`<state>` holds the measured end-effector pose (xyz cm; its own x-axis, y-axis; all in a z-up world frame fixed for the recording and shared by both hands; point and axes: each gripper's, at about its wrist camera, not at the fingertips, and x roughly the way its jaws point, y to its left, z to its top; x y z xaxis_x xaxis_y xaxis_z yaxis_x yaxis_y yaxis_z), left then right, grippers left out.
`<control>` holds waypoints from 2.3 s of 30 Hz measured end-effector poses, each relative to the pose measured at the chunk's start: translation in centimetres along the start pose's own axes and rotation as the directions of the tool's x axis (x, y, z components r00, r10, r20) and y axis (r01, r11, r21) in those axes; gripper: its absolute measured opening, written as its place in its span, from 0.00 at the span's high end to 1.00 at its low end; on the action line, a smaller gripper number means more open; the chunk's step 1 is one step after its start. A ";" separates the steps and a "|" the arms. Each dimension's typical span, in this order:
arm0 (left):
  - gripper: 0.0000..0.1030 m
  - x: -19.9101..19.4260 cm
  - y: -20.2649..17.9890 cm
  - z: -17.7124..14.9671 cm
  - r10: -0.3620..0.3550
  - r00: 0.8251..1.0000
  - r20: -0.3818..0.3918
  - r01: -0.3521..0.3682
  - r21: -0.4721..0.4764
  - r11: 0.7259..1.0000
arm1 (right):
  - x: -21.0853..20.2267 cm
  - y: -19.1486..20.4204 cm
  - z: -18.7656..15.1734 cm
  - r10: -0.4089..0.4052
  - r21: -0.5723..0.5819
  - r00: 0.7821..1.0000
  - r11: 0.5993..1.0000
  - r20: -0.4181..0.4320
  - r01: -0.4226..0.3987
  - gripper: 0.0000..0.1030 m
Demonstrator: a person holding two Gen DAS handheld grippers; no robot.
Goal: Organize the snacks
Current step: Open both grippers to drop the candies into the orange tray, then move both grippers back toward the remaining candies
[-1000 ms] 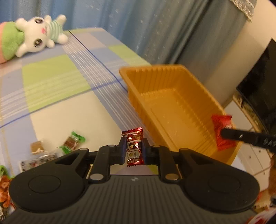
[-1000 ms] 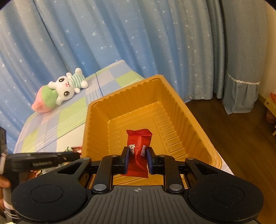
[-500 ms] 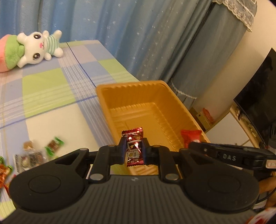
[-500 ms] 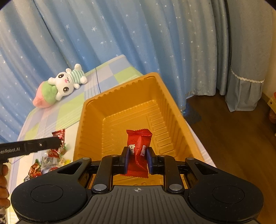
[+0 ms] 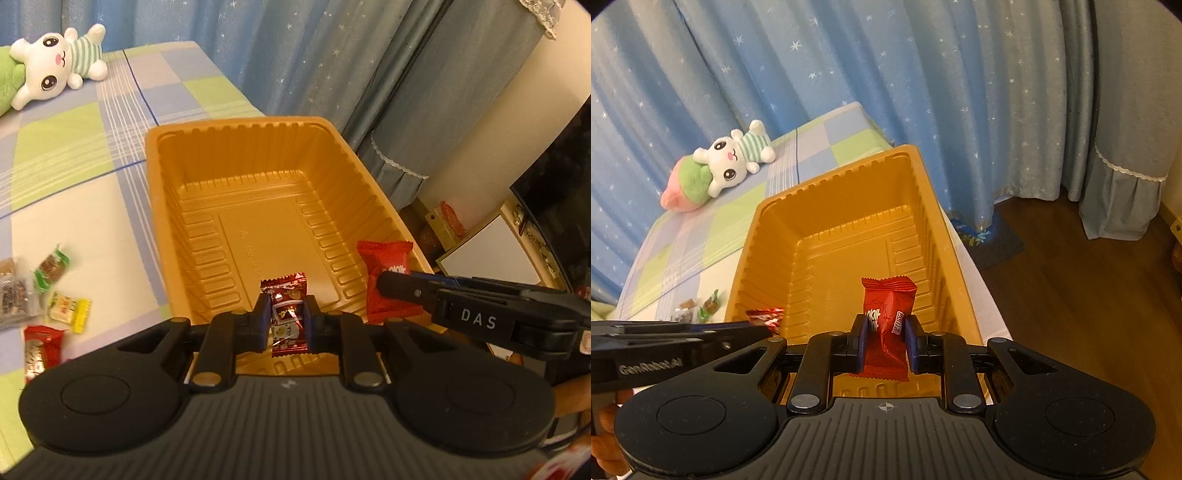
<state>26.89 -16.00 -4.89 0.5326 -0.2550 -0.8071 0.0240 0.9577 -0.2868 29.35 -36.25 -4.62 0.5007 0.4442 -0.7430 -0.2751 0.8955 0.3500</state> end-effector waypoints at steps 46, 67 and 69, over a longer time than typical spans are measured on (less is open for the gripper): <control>0.65 -5.1 2.4 -3.1 0.170 0.984 0.051 -0.162 -0.133 0.978 | 1.4 1.5 -0.2 0.080 -0.072 0.993 0.994 -0.084 -0.087 0.76; 0.59 -11.1 10.4 -7.4 0.142 0.989 0.047 -0.139 -0.069 0.988 | -3.5 8.6 -5.8 -0.019 0.003 1.000 1.000 -0.004 0.019 0.48; 0.59 -11.9 11.6 -8.0 0.145 0.988 0.045 -0.141 -0.070 0.987 | -3.4 9.9 -6.5 -0.015 0.001 1.000 1.000 -0.009 0.015 0.48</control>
<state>14.06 -2.94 -2.78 0.5676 -0.1077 -0.8162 -0.1109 0.9724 -0.2054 19.56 -29.06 -2.31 0.4973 0.4309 -0.7530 -0.2668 0.9019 0.3398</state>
